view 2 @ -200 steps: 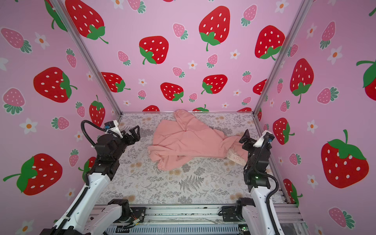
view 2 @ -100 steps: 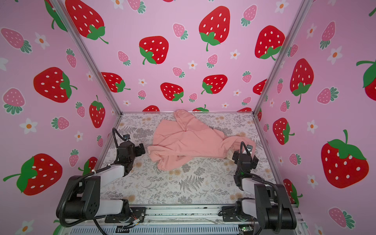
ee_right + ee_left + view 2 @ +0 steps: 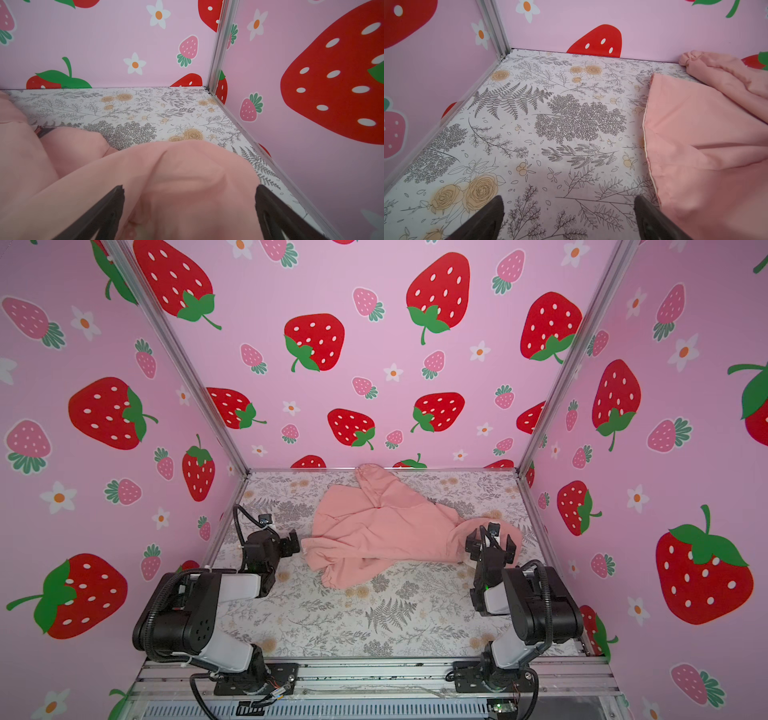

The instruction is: Zip up the jacket

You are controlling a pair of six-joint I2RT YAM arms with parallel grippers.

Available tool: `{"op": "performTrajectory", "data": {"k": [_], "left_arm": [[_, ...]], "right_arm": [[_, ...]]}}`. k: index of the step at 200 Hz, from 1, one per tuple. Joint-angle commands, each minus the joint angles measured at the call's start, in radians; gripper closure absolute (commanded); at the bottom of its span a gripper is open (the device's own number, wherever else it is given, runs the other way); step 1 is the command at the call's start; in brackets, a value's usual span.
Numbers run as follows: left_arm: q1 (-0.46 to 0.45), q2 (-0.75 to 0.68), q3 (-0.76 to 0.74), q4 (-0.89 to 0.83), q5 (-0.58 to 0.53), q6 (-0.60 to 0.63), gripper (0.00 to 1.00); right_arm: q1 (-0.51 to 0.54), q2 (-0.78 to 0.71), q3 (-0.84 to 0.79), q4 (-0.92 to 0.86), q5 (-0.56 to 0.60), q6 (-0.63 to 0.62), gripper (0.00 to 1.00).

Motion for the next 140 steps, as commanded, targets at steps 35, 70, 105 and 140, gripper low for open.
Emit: {"op": "performTrajectory", "data": {"k": [35, 70, 105, 140], "left_arm": [[0.000, 0.002, 0.014, -0.013, 0.019, 0.005, 0.01], [0.002, 0.001, 0.014, -0.012, 0.019, 0.006, 0.01], [0.001, 0.000, 0.012, -0.010, 0.020, 0.006, 0.01], [0.001, 0.000, 0.012, -0.010, 0.020, 0.006, 0.01]], "right_arm": [[-0.004, -0.016, 0.001, 0.003, -0.019, 0.002, 0.01], [-0.004, -0.016, 0.002, 0.003, -0.018, 0.001, 0.01], [-0.003, -0.016, 0.001, 0.004, -0.018, 0.000, 0.01], [-0.003, -0.016, 0.001, 0.004, -0.019, 0.001, 0.01]]}}
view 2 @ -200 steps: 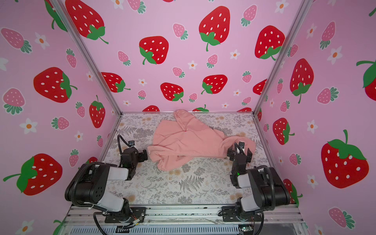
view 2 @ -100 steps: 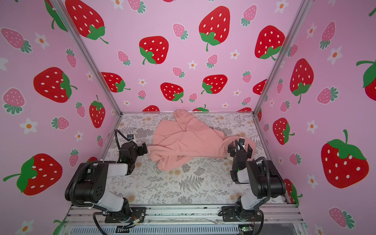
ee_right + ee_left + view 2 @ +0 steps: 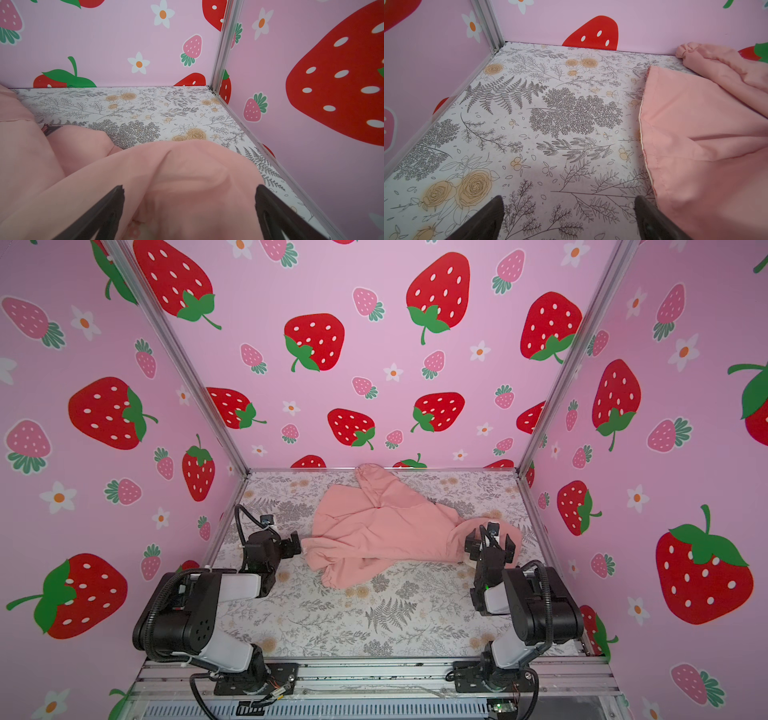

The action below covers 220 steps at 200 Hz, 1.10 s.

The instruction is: Zip up the jacket

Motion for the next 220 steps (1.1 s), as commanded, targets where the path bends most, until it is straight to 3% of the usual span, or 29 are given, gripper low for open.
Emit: {"op": "performTrajectory", "data": {"k": [1, 220], "left_arm": [[0.001, -0.001, 0.012, 0.010, 0.004, 0.006, 0.01], [0.002, 0.001, 0.013, 0.011, 0.003, 0.006, 0.01]], "right_arm": [[-0.002, -0.015, 0.001, 0.011, -0.002, 0.000, 0.01], [-0.001, -0.006, 0.013, -0.002, 0.001, -0.001, 0.01]]}}
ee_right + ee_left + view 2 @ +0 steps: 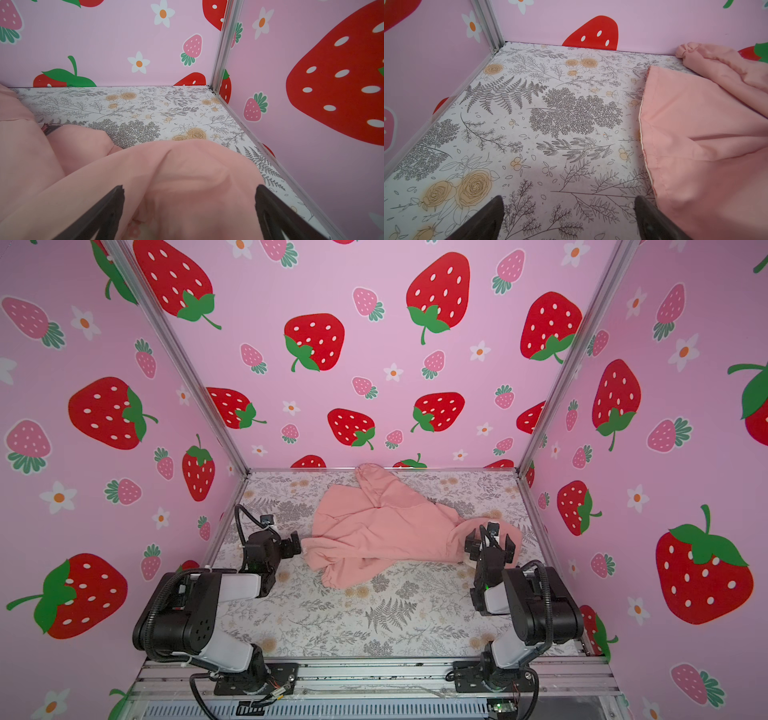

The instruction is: Zip up the jacket

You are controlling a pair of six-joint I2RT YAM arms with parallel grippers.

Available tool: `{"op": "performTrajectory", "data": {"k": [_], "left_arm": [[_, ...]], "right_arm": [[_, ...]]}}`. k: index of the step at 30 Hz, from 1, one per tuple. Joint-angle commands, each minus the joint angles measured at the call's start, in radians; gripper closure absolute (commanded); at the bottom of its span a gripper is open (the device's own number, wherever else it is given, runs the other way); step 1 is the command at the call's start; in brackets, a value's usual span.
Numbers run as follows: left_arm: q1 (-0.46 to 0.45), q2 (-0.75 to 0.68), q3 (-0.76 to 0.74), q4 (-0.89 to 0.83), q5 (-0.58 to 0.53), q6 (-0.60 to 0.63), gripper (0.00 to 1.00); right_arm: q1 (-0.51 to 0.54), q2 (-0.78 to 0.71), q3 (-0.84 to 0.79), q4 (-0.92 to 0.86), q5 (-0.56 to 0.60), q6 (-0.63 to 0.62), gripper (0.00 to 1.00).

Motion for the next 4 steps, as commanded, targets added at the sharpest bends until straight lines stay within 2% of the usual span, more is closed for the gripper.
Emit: {"op": "performTrajectory", "data": {"k": [1, 4], "left_arm": [[0.001, 0.001, 0.013, 0.010, 0.003, 0.006, 0.01], [0.001, 0.001, 0.012, 0.009, 0.003, 0.006, 0.01]], "right_arm": [[-0.001, -0.007, 0.012, 0.006, 0.002, -0.001, 0.01], [-0.001, -0.014, 0.004, 0.017, 0.002, -0.003, 0.01]]}}
